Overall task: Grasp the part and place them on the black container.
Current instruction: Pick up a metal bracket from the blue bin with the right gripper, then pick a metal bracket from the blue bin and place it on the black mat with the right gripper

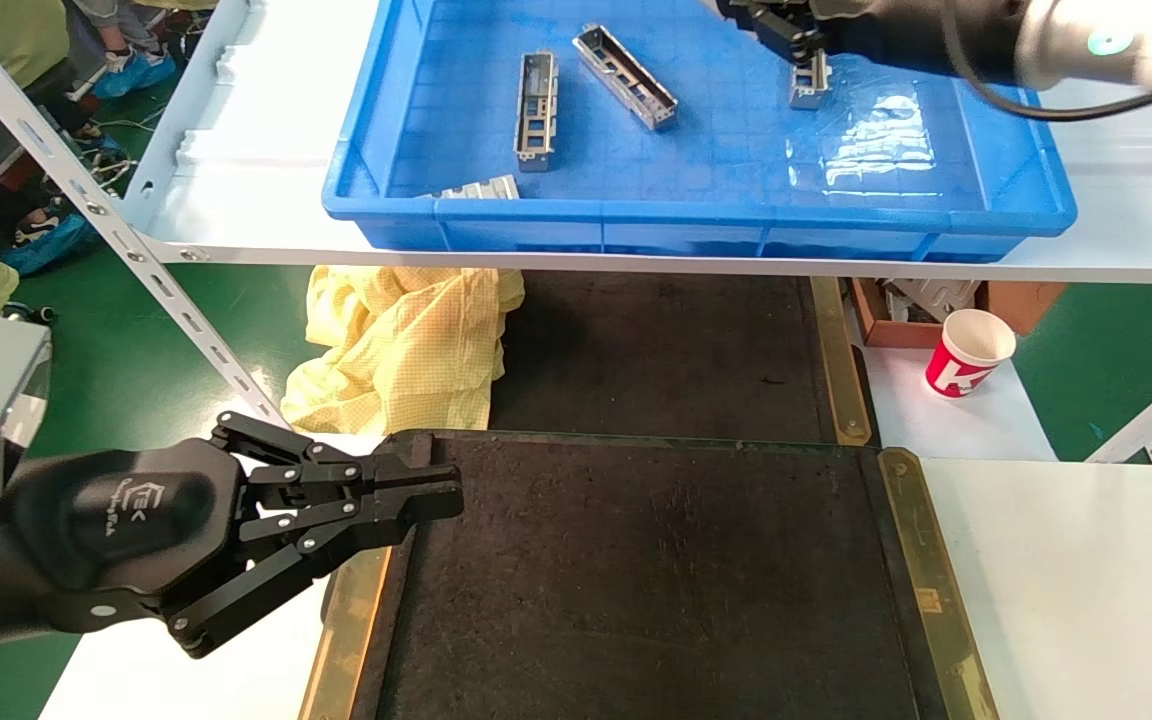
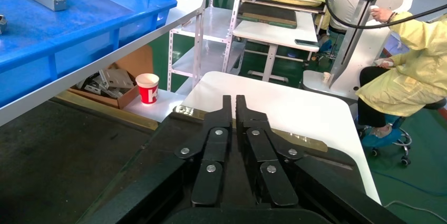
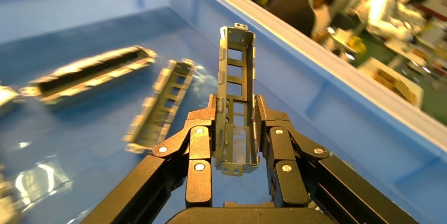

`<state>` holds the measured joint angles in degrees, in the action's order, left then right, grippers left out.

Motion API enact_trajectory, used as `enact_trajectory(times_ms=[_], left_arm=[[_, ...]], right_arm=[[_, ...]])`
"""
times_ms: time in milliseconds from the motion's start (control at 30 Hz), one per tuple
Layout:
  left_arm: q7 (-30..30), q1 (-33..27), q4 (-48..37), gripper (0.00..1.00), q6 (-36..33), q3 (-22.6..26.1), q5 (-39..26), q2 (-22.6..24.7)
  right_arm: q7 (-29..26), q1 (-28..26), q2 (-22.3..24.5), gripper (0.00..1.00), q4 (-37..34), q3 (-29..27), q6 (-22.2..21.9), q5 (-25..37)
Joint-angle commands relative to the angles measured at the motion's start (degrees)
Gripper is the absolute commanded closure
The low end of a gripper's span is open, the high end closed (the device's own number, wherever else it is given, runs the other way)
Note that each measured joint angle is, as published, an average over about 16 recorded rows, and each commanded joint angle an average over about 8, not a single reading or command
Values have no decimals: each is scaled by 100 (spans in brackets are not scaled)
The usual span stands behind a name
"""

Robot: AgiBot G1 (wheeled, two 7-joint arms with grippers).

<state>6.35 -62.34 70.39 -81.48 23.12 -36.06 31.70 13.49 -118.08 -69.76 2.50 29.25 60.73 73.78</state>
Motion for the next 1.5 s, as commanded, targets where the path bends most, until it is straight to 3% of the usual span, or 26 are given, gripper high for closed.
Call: enact_trajectory(times_ms=[33, 367, 500, 733, 900, 1033, 1233, 1500], left_arm=[[0, 0, 0, 0, 0, 0, 0, 0], [0, 0, 0, 0, 0, 0, 0, 0], [0, 0, 0, 0, 0, 0, 0, 0], [0, 0, 0, 0, 0, 0, 0, 0], [0, 0, 0, 0, 0, 0, 0, 0], [0, 0, 0, 0, 0, 0, 0, 0], [0, 0, 0, 0, 0, 0, 0, 0], [0, 0, 0, 0, 0, 0, 0, 0]], right_arm=[[43, -57, 120, 100, 38, -12, 310, -21], [166, -91, 727, 100, 225, -14, 2611, -110], [138, 41, 889, 100, 506, 37, 3096, -195], [-251, 634, 1273, 100, 1798, 437, 3162, -668], [-701, 1166, 1744, 100, 3170, 1014, 3136, -1367], [-821, 1405, 2036, 100, 3861, 1486, 3082, -1740], [-487, 1630, 2085, 100, 4035, 1968, 2983, -1807], [235, 1985, 1676, 100, 3678, 2286, 2711, -1556]])
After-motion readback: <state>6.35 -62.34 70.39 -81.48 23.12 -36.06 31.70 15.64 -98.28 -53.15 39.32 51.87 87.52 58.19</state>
